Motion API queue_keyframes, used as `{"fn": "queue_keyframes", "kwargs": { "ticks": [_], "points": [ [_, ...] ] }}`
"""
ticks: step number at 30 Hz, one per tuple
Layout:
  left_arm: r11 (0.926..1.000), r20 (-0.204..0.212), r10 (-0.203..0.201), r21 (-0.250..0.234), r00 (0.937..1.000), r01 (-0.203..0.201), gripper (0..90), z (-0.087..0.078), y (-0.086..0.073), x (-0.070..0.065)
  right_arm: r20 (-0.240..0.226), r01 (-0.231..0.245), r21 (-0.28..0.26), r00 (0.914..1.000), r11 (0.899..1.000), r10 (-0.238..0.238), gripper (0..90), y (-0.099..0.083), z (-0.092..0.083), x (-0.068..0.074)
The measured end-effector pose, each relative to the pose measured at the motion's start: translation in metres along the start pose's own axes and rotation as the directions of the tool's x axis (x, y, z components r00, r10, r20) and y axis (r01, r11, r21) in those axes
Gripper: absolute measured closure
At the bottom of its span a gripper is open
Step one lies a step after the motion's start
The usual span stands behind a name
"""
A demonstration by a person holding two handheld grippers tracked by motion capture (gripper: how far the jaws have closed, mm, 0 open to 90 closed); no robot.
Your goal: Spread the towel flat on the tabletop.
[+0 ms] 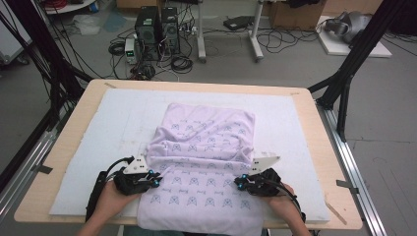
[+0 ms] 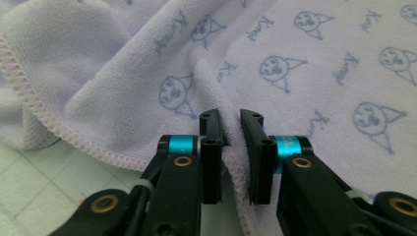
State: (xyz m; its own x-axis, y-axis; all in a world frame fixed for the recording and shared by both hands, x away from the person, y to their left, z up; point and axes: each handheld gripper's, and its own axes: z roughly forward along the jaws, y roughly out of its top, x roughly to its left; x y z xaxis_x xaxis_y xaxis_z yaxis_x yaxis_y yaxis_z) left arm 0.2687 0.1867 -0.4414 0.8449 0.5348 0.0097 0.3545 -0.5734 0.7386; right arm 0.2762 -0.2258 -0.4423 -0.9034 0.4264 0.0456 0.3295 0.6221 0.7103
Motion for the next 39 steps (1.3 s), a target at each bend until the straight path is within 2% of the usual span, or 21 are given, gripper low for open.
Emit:
{"fn": "queue_keyframes", "kwargs": {
  "ticks": [2, 5, 9, 14, 17, 20, 23, 25, 27, 28, 30, 32, 33, 35, 37, 39],
  "points": [
    [1.0000, -0.011, 0.005, -0.001, 0.9999, -0.005, 82.4, -0.001, 0.000, -0.003, 0.008, 0.012, -0.001, 0.9999, 1.000, -0.012, 87.4, -0.001, -0.001, 0.003],
    [1.0000, -0.005, 0.006, -0.007, 1.0000, -0.006, 83.1, -0.006, -0.002, -0.006, -0.008, 0.009, -0.008, 0.9999, 1.000, -0.009, 87.7, -0.002, -0.003, 0.006],
    [0.9995, -0.003, 0.002, -0.031, 1.0000, -0.002, 83.2, -0.017, -0.005, -0.012, -0.018, 0.022, -0.035, 0.9996, 0.999, -0.022, 87.7, 0.000, -0.012, 0.017],
    [0.9987, 0.006, 0.024, -0.044, 0.9997, -0.023, 83.1, -0.032, -0.008, -0.025, -0.026, 0.046, -0.055, 0.9985, 0.997, -0.047, 87.6, 0.003, -0.025, 0.032],
    [0.9980, 0.011, 0.035, -0.052, 0.9993, -0.034, 83.1, -0.043, -0.009, -0.034, -0.030, 0.062, -0.071, 0.9975, 0.996, -0.064, 87.7, 0.003, -0.033, 0.042],
    [0.9976, 0.036, 0.022, -0.066, 0.9991, -0.020, 83.2, -0.056, -0.010, -0.043, -0.043, 0.058, -0.087, 0.9972, 0.995, -0.061, 87.7, 0.002, -0.040, 0.053],
    [0.9969, 0.045, 0.029, -0.074, 0.9986, -0.026, 82.9, -0.071, -0.010, -0.052, -0.066, 0.062, -0.103, 0.9954, 0.993, -0.069, 87.5, 0.003, -0.048, 0.063],
    [0.9960, 0.041, 0.040, -0.082, 0.9984, -0.036, 79.9, -0.080, -0.008, -0.056, -0.084, 0.068, -0.127, 0.9934, 0.990, -0.079, 85.6, 0.005, -0.056, 0.071],
    [0.9953, 0.029, 0.041, -0.089, 0.9987, -0.038, 66.7, -0.083, -0.005, -0.057, -0.083, 0.077, -0.157, 0.9924, 0.985, -0.091, 76.1, 0.010, -0.065, 0.073],
    [0.9949, 0.017, 0.047, -0.090, 0.9988, -0.045, 62.1, -0.082, -0.003, -0.055, -0.075, 0.079, -0.158, 0.9930, 0.984, -0.091, 74.7, 0.013, -0.067, 0.071],
    [0.9948, 0.013, 0.042, -0.093, 0.9990, -0.041, 58.0, -0.074, 0.000, -0.047, -0.030, 0.104, -0.125, 0.9936, 0.987, -0.109, 70.8, 0.018, -0.064, 0.061],
    [0.9948, -0.001, 0.046, -0.091, 0.9989, -0.046, 57.2, -0.060, 0.002, -0.038, 0.019, 0.135, -0.064, 0.9908, 0.989, -0.134, 67.9, 0.020, -0.054, 0.048],
    [0.9955, 0.007, 0.037, -0.087, 0.9993, -0.037, 57.3, -0.051, 0.002, -0.034, 0.033, 0.142, -0.033, 0.9895, 0.989, -0.141, 66.6, 0.020, -0.048, 0.041],
    [0.9968, -0.001, 0.029, -0.075, 0.9996, -0.029, 58.1, -0.033, 0.000, -0.026, 0.039, 0.126, -0.003, 0.9913, 0.992, -0.126, 64.9, 0.016, -0.036, 0.027],
    [0.9993, 0.006, 0.017, -0.034, 0.9998, -0.017, 59.2, -0.016, -0.002, -0.018, 0.026, 0.106, 0.011, 0.9940, 0.994, -0.106, 64.8, 0.010, -0.025, 0.017],
    [0.9995, 0.027, 0.031, -0.002, 0.9992, -0.031, 67.1, -0.003, -0.005, -0.017, 0.020, 0.092, 0.034, 0.9955, 0.995, -0.093, 67.1, 0.005, -0.016, 0.012]
  ]
}}
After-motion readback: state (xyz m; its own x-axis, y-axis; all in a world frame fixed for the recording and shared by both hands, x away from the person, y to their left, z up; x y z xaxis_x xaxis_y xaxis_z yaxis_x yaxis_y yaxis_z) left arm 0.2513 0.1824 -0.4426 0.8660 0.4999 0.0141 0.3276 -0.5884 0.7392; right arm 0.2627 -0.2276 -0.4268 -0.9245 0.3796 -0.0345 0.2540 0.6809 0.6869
